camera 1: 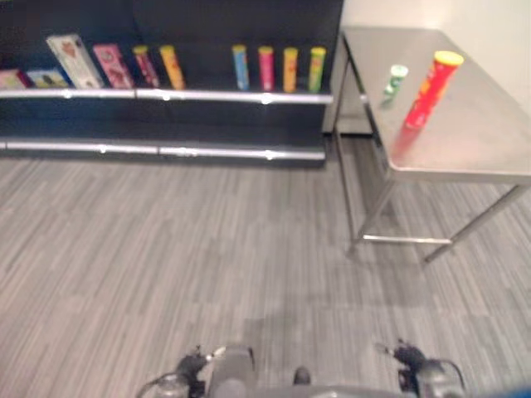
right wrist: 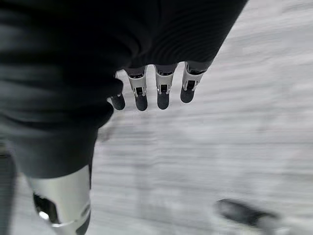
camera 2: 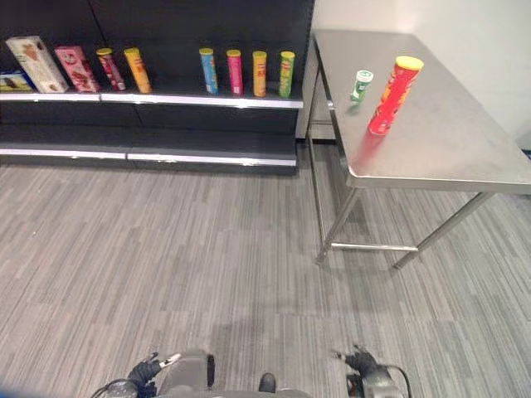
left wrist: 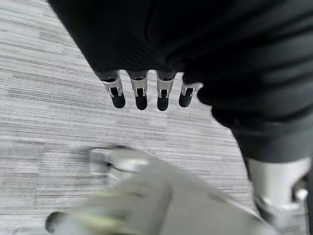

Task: Put the goods on the table back onto the shelves and tidy them up.

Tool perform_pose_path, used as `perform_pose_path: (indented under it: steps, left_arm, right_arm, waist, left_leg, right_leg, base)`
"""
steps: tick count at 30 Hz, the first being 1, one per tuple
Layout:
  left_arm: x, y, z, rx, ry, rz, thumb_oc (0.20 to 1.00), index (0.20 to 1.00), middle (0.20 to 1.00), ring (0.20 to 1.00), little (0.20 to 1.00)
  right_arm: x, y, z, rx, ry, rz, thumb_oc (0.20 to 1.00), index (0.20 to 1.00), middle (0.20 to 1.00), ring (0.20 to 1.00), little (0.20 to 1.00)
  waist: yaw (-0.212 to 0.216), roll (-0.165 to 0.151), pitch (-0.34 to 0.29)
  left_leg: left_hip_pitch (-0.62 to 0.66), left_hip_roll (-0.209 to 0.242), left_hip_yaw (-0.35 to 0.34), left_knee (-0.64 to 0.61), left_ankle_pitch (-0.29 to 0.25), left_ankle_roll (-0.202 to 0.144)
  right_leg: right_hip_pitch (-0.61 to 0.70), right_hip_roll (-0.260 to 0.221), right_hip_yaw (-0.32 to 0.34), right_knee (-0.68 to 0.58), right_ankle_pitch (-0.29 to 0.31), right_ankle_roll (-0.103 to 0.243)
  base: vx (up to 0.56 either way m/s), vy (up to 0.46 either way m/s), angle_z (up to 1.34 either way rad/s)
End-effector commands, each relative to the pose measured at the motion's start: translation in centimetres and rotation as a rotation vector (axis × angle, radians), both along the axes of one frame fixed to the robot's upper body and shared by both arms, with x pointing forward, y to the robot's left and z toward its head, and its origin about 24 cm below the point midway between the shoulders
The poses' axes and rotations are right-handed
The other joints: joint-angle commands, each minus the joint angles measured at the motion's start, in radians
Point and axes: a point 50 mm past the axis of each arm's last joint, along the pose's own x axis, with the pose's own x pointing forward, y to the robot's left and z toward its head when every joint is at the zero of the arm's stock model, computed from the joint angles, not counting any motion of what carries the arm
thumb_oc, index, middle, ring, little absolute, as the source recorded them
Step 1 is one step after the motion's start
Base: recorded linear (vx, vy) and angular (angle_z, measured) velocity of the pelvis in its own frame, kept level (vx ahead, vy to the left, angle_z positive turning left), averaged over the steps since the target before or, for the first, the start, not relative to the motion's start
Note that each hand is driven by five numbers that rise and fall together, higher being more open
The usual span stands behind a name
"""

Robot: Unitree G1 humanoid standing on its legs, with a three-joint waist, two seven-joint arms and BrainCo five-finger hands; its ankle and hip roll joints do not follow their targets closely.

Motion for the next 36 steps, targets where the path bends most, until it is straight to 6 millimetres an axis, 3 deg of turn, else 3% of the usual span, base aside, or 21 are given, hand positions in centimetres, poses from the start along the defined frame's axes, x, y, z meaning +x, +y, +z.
perform_pose_path:
  steps: [1,5,6,8,12,13,14,15,17,19,20,21,23,26,32,34,36]
  left_arm:
    - [1.6,0.6,0.6,0.022,-0.063,0.011,1.0,1.0,1.0,1.0,1.0]
    - [1.1,0.7,0.4,0.022,-0.047,0.016,1.0,1.0,1.0,1.0,1.0]
    - [0.1,1.0,0.2,0.026,-0.014,0.029,1.0,1.0,1.0,1.0,1.0]
    - [-0.6,1.3,0.1,0.034,0.011,0.026,1.0,1.0,1.0,1.0,1.0]
    - [-1.2,2.0,0.2,0.06,0.046,-0.009,1.0,1.0,1.0,1.0,1.0]
    - [-0.9,2.3,0.3,0.068,0.041,-0.023,1.0,1.0,1.0,1.0,1.0]
    - [-0.9,2.3,0.3,0.068,0.041,-0.023,1.0,1.0,1.0,1.0,1.0]
    - [-0.4,2.5,0.5,0.076,0.03,-0.034,1.0,1.0,1.0,1.0,1.0]
    - [-0.1,2.9,0.6,0.094,0.027,-0.054,1.0,1.0,1.0,1.0,1.0]
    - [0.1,2.8,0.7,0.091,0.023,-0.06,1.0,1.0,1.0,1.0,1.0]
    - [0.7,2.6,0.8,0.091,0.002,-0.07,1.0,1.0,1.0,1.0,1.0]
    - [0.9,2.5,0.8,0.091,0.0,-0.085,1.0,1.0,1.0,1.0,1.0]
    - [1.4,2.3,0.8,0.092,-0.01,-0.102,1.0,1.0,1.0,1.0,1.0]
    - [1.4,1.7,0.7,0.081,-0.015,-0.126,1.0,1.0,1.0,1.0,1.0]
    - [1.2,1.1,0.5,0.067,-0.005,-0.126,1.0,1.0,1.0,1.0,1.0]
    - [1.5,1.0,0.5,0.063,-0.012,-0.124,1.0,1.0,1.0,1.0,1.0]
    - [2.0,0.7,0.6,0.052,-0.033,-0.123,1.0,1.0,1.0,1.0,1.0]
  right_arm:
    - [-2.4,-1.0,-0.4,-0.019,0.046,-0.035,1.0,1.0,1.0,1.0,1.0]
    - [-3.0,-0.8,-0.7,-0.022,0.072,-0.017,1.0,1.0,1.0,1.0,1.0]
    - [-3.5,-0.7,-0.9,-0.023,0.099,-0.002,1.0,1.0,1.0,1.0,1.0]
    - [-3.9,-0.5,-1.1,-0.011,0.109,-0.01,1.0,1.0,1.0,1.0,1.0]
    - [-4.7,-0.4,-1.3,0.001,0.133,-0.015,1.0,1.0,1.0,1.0,1.0]
    - [-4.6,-0.6,-1.2,0.0,0.13,-0.032,1.0,1.0,1.0,1.0,1.0]
    - [-4.6,-0.6,-1.2,-0.001,0.13,-0.032,1.0,1.0,1.0,1.0,1.0]
    - [-4.5,-0.8,-1.2,-0.003,0.127,-0.052,1.0,1.0,1.0,1.0,1.0]
    - [-5.0,-0.8,-1.3,0.001,0.134,-0.074,1.0,1.0,1.0,1.0,1.0]
    - [-5.1,-0.7,-1.3,0.001,0.136,-0.077,1.0,1.0,1.0,1.0,1.0]
    - [-5.4,-1.0,-1.3,-0.007,0.147,-0.09,1.0,1.0,1.0,1.0,1.0]
    - [-5.7,-1.2,-1.4,-0.012,0.159,-0.094,1.0,1.0,1.0,1.0,1.0]
    - [-6.4,-1.6,-1.4,-0.024,0.189,-0.103,1.0,1.0,1.0,1.0,1.0]
    - [-6.9,-1.8,-1.5,-0.033,0.206,-0.094,1.0,1.0,1.0,1.0,1.0]
    - [-6.5,-1.9,-1.3,-0.035,0.185,-0.086,1.0,1.0,1.0,1.0,1.0]
    - [-6.0,-1.9,-1.1,-0.036,0.163,-0.08,1.0,1.0,1.0,1.0,1.0]
    - [-5.5,-2.0,-1.0,-0.035,0.143,-0.068,1.0,1.0,1.0,1.0,1.0]
  waist:
    - [0.026,0.011,0.021]
    - [0.044,0.012,0.019]
    - [0.06,0.011,0.011]
    - [0.064,0.009,-0.012]
    - [0.05,-0.012,-0.039]
    - [0.036,-0.014,-0.03]
    - [0.037,-0.012,-0.032]
    - [0.02,0.011,-0.019]
    - [0.005,0.034,-0.014]
    - [-0.005,0.038,-0.011]
    - [-0.022,0.043,-0.003]
    - [-0.032,0.044,0.0]
    - [-0.066,0.024,0.019]
    - [-0.077,0.008,0.022]
    - [-0.071,0.002,-0.008]
    - [-0.075,-0.001,-0.011]
    - [-0.076,-0.007,0.004]
  left_leg:
    - [0.156,-0.043,-0.025,-0.27,0.103,0.023]
    - [0.125,-0.059,-0.061,-0.334,0.128,0.005]
    - [0.106,-0.048,-0.061,-0.326,0.159,-0.001]
    - [0.136,-0.044,-0.036,-0.34,0.17,0.016]
    - [0.206,-0.078,-0.008,-0.334,0.125,0.065]
    - [0.232,-0.091,-0.004,-0.336,0.107,0.083]
    - [0.23,-0.088,-0.003,-0.336,0.108,0.083]
    - [0.284,-0.088,0.006,-0.346,0.076,0.105]
    - [0.34,-0.084,0.022,-0.358,0.037,0.119]
    - [0.359,-0.087,0.021,-0.358,0.023,0.122]
    - [0.385,-0.089,0.016,-0.358,-0.004,0.114]
    - [0.394,-0.091,0.014,-0.358,-0.013,0.111]
    - [0.452,-0.112,-0.013,-0.358,-0.056,0.096]
    - [0.505,-0.128,-0.026,-0.358,-0.096,0.095]
    - [0.533,-0.111,-0.028,-0.349,-0.134,0.078]
    - [0.513,-0.096,-0.021,-0.275,-0.163,0.06]
    - [0.433,-0.083,0.001,-0.04,-0.157,0.018]
  right_leg:
    - [-0.004,-0.002,0.055,0.008,0.007,0.109]
    - [0.038,0.007,0.093,0.01,-0.022,0.105]
    - [0.083,-0.004,0.134,0.027,-0.053,0.11]
    - [0.091,-0.024,0.142,0.059,-0.053,0.127]
    - [-0.005,-0.087,0.148,0.313,0.071,0.196]
    - [-0.059,-0.1,0.151,0.42,0.144,0.218]
    - [-0.062,-0.098,0.152,0.419,0.146,0.218]
    - [-0.137,-0.116,0.116,0.58,0.209,0.221]
    - [-0.2,-0.173,0.029,0.682,0.222,0.212]
    - [-0.22,-0.199,-0.006,0.679,0.195,0.204]
    - [-0.245,-0.209,-0.065,0.562,0.126,0.184]
    - [-0.269,-0.197,-0.078,0.487,0.103,0.178]
    - [-0.307,-0.153,-0.087,0.172,0.15,0.204]
    - [-0.312,-0.141,-0.09,0.085,0.211,0.22]
    - [-0.265,-0.127,-0.09,0.061,0.201,0.201]
    - [-0.25,-0.123,-0.094,0.069,0.178,0.186]
    - [-0.212,-0.112,-0.092,0.074,0.143,0.153]
  base:
    - [0.31,0.097,-0.27]
    - [0.36,0.14,-0.58]
    - [0.51,0.279,-0.74]
    - [0.5,0.307,-0.63]
    - [0.3,0.238,-0.42]
    - [0.14,0.159,-0.13]
    - [0.17,0.256,-0.05]
    - [0.15,0.239,0.0]
    - [0.24,0.29,-0.08]
    - [0.2,0.125,0.0]
    - [0.25,0.058,0.12]
    - [0.39,0.032,0.19]
    - [0.38,-0.051,0.01]
    - [0.34,-0.046,0.17]
    - [0.21,-0.062,0.17]
    - [0.13,-0.078,0.13]
    - [0.09,-0.053,0.14]
